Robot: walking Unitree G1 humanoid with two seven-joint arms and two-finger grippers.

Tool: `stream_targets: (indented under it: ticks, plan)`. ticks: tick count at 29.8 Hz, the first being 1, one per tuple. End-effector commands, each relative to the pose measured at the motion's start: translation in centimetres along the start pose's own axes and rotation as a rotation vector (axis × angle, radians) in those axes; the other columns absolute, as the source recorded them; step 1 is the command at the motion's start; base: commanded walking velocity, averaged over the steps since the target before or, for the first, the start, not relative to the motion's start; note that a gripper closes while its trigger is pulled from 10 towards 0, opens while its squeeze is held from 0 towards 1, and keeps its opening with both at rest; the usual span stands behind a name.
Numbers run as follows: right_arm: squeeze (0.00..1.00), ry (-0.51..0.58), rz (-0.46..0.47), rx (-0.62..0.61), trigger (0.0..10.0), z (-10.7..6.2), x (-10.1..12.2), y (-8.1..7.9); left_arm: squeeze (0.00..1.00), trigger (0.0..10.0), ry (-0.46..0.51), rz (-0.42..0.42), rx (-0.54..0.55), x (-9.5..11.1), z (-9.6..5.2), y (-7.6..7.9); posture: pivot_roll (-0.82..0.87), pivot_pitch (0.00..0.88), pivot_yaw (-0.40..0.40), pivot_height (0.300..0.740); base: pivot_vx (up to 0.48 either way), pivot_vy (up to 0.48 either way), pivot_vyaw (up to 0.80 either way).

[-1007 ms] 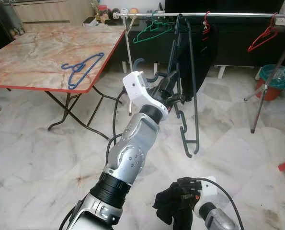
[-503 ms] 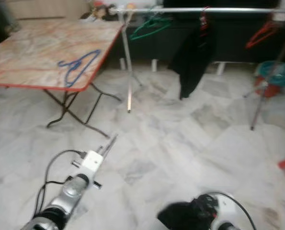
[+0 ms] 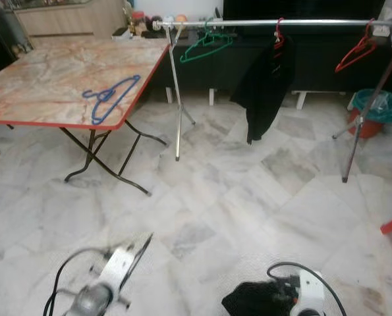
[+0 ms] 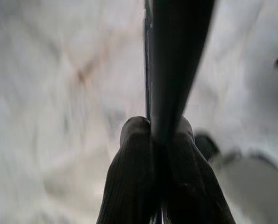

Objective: Hang hanger

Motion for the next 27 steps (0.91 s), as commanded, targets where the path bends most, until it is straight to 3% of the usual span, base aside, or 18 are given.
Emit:
stream_targets:
  ticks: [1,3,9,14,19,22,27]
  plan:
    - [0.0,-0.062,-0.005,-0.022,10.0,-0.5,-1.8,0.0,0.0,10.0,-0.07,-0.057,0.033,-2.1,-0.5,-1.0,-0.02,0.0,0.071,0.74,0.0,0.0,0.0]
    - [0.0,-0.121,0.019,-0.049,10.0,-1.3,-3.8,0.5,0.0,10.0,-0.141,-0.122,0.043,-4.5,-1.2,-1.0,-0.02,0.0,0.068,0.74,0.0,0.0,0.0]
    - [0.0,-0.196,0.079,-0.138,10.0,-2.5,-6.3,1.6,0.0,10.0,-0.178,-0.215,0.031,-5.5,-1.5,-0.5,-0.02,0.0,0.067,0.74,0.0,0.0,0.0]
    - [0.0,-0.219,0.087,-0.122,10.0,-2.7,-6.9,1.3,0.0,10.0,-0.222,-0.212,0.0,-6.6,-1.7,0.2,-0.02,0.0,0.066,0.74,0.0,0.0,0.0]
    - [0.0,-0.195,0.132,-0.139,10.0,-2.7,-6.7,1.5,0.0,10.0,-0.256,-0.336,0.034,-7.8,-2.1,0.4,-0.03,0.0,0.061,0.74,0.0,0.0,0.0]
    - [0.0,-0.184,0.167,-0.162,10.0,-2.7,-6.5,2.0,0.0,10.0,-0.272,-0.354,0.033,-8.3,-2.3,0.6,-0.03,0.0,0.053,0.74,0.0,0.0,0.0]
    - [0.0,-0.214,0.186,-0.176,10.0,-2.9,-7.0,2.3,0.0,10.0,-0.266,-0.341,0.012,-7.2,-1.8,0.8,-0.03,0.0,0.049,0.74,0.0,0.0,0.0]
Point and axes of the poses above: a point about 5 cm out from each wrist's last joint towards the gripper, its own z axis pointing out of the wrist towards the gripper, its own x axis along the axis of the wrist's last joint, y = z × x, the point moved 5 cm from there along z, pointing out of the wrist towards the gripper, and after that the axes turned 4 degrees about -z, right-handed, at the moved point
